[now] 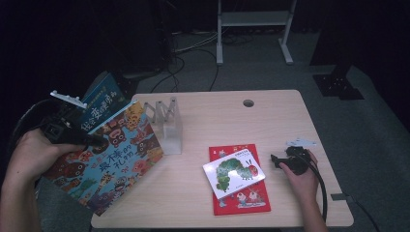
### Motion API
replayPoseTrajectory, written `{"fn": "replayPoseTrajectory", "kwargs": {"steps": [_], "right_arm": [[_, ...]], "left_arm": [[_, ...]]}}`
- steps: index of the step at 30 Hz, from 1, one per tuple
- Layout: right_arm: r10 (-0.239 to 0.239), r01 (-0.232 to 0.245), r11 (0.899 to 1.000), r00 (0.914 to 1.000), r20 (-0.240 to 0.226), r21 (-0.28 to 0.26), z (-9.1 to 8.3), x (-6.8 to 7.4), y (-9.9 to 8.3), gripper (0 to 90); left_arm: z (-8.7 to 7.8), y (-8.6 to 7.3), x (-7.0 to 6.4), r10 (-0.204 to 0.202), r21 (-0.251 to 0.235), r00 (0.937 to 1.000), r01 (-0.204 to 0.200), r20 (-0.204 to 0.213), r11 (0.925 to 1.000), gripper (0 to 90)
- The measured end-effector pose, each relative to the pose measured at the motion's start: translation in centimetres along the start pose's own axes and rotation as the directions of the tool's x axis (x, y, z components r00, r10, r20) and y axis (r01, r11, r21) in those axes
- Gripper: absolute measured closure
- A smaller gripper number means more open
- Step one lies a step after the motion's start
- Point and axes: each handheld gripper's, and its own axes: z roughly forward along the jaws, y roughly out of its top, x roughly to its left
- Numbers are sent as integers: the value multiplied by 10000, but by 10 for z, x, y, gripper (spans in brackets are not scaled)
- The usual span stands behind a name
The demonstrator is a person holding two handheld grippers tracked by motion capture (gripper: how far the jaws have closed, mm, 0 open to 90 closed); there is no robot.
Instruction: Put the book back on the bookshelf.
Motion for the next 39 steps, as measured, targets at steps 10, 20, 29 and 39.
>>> {"fn": "replayPoseTrajectory", "kwargs": {"steps": [10,20,29,39], "right_arm": [[0,0,10000,10000,4,0,0,0,0,180],[7,-7,10000,10000,14,-4,0,0,0,181],[4,-4,10000,10000,21,-9,0,0,0,181],[2,-2,10000,10000,23,-7,0,0,0,181]], "left_arm": [[-1,-14,21,-969,81,9934,975,-615,9952,803],[5,-13,33,-1633,98,9776,1661,-1330,9861,804],[16,1,38,-2130,-11,9614,2161,-1744,9764,803],[28,16,40,-2494,-237,9458,2501,-2081,9679,804]]}}
